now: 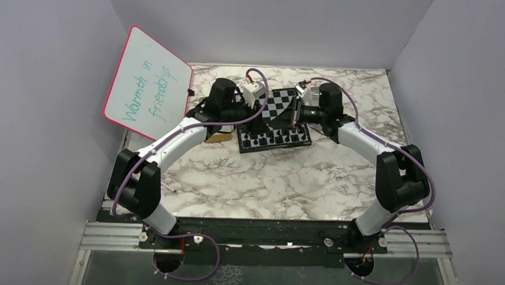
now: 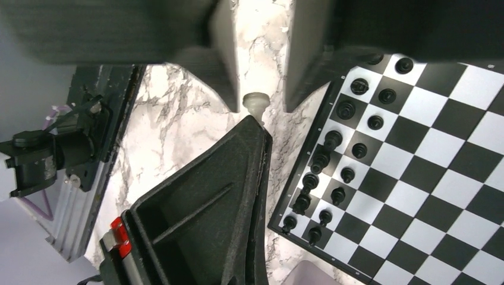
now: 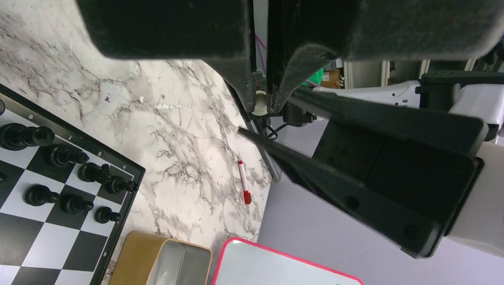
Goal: Set up the chess pieces on the board
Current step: Place the chess piece on the chessboard.
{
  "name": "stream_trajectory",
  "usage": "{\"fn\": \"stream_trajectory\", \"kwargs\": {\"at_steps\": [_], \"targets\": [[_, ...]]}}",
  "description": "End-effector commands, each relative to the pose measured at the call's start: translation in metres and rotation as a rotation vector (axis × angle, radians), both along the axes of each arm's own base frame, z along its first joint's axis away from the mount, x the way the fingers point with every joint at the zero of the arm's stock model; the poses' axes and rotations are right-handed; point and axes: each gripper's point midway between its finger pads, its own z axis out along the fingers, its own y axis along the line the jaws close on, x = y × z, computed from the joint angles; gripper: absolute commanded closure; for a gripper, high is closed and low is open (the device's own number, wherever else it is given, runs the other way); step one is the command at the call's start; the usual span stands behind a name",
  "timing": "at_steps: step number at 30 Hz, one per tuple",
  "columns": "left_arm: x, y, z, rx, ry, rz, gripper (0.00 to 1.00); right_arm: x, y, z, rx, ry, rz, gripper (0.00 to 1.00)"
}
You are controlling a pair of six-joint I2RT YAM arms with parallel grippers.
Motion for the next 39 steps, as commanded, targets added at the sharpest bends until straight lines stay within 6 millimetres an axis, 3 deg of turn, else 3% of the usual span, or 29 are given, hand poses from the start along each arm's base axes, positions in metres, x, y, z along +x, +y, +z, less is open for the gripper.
{"fn": "stream_trajectory", "kwargs": {"at_steps": [1,2,6,7,8,9,16,22,27,32,39], "targets": [[0.008,0.006,0.003,0.042,-0.045,0.051,0.48,0.005,0.002,0.014,0.026,-0.054,-0.019,0.94],[0.01,0.008,0.002,0.054,-0.043,0.071,0.42,0.009,0.001,0.015,0.016,-0.066,-0.038,0.94],[0.014,0.017,-0.006,0.105,-0.028,0.118,0.36,0.036,-0.01,0.017,-0.095,-0.153,-0.158,0.93],[0.013,0.018,-0.008,0.113,-0.018,0.128,0.27,0.043,-0.014,0.016,-0.132,-0.173,-0.2,0.93],[0.013,0.019,-0.009,0.119,-0.009,0.137,0.08,0.05,-0.018,0.018,-0.161,-0.2,-0.231,0.93],[0.012,0.021,-0.011,0.129,0.003,0.146,0.02,0.057,-0.022,0.02,-0.187,-0.23,-0.26,0.93],[0.006,0.062,-0.04,0.29,0.077,0.336,0.01,0.105,-0.049,0.017,-0.405,-0.445,-0.397,0.93],[-0.015,0.095,-0.046,0.327,0.077,0.461,0.01,0.154,-0.074,0.0,-0.63,-0.583,-0.478,0.93],[-0.025,0.111,-0.058,0.382,0.079,0.49,0.01,0.184,-0.078,-0.017,-0.707,-0.627,-0.504,0.93],[-0.027,0.125,-0.057,0.42,0.052,0.535,0.01,0.208,-0.085,-0.051,-0.798,-0.588,-0.536,0.93],[-0.025,0.131,-0.045,0.414,0.017,0.566,0.01,0.235,-0.075,-0.086,-0.812,-0.574,-0.522,0.92]]}}
